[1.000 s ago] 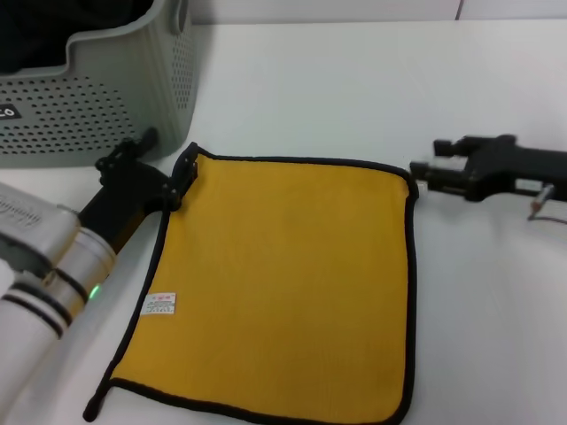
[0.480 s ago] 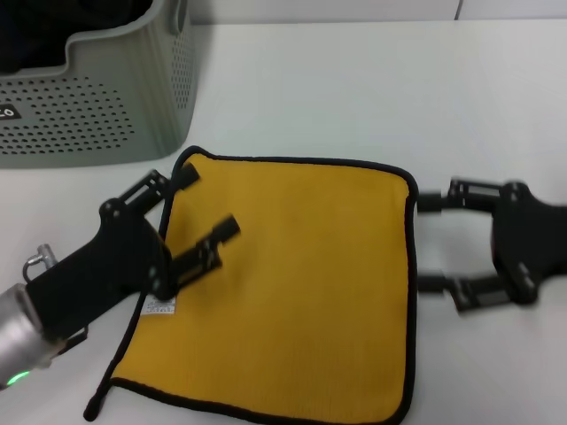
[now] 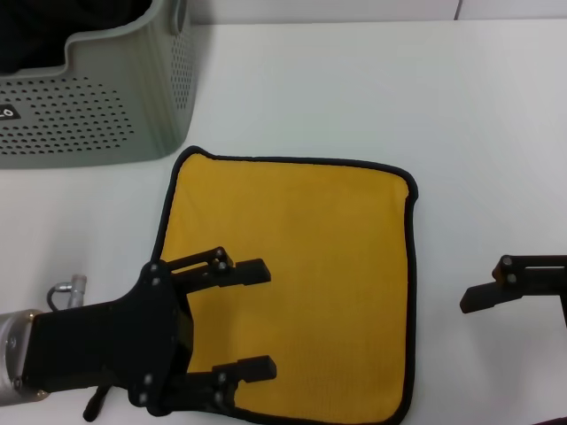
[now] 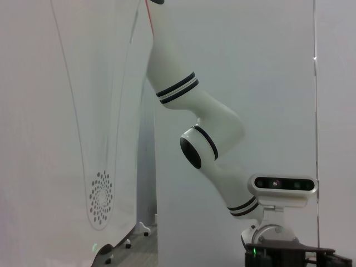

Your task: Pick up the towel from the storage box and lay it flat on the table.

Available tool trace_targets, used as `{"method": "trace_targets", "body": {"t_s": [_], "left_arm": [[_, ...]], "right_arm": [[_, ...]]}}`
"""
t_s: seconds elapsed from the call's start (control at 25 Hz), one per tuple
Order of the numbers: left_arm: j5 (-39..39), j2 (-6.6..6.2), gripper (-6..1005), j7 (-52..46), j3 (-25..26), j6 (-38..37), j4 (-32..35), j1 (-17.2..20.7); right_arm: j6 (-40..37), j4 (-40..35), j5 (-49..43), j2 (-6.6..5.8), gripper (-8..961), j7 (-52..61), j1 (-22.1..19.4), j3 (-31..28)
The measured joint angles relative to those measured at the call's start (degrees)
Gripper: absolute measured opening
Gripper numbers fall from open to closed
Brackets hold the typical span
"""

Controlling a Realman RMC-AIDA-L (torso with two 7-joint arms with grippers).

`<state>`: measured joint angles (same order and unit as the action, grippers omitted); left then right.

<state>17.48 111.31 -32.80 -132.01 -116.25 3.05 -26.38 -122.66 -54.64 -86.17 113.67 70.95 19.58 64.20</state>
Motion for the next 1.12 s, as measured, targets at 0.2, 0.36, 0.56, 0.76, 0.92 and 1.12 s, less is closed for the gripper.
{"method": "trace_targets", "body": {"t_s": [0.2, 0.36, 0.56, 0.76, 0.92, 1.12], "left_arm": [[0.6, 0.17, 752, -0.5, 0.1, -0.1, 0.4, -0.3], [0.7, 0.23, 753, -0.5, 0.3, -0.1, 0.4, -0.1], [0.7, 0.32, 753, -0.7, 0.2, -0.2, 0.5, -0.3], [0.7, 0.32, 753, -1.2, 0.3, -0.2, 0.5, -0.5], [0.7, 0.31, 752, -1.3, 0.4, -0.2, 0.5, -0.5], [0.4, 0.31, 752, -1.3, 0.5, -0.2, 0.5, -0.3]], "right_arm": [[-0.2, 0.3, 0.0, -0.16, 886, 0.0, -0.3, -0.2], [-0.2, 0.5, 0.0, -0.29, 886, -0.1, -0.3, -0.3], [-0.2, 0.5, 0.0, -0.07, 885, -0.1, -0.1, -0.9], [-0.2, 0.7, -0.1, 0.07, 885, -0.2, -0.1, -1.0], [-0.2, 1.9, 0.0, 0.17, 885, -0.7, 0.2, -1.0], [-0.2, 2.2, 0.0, 0.35, 885, -1.0, 0.4, -1.0]]}}
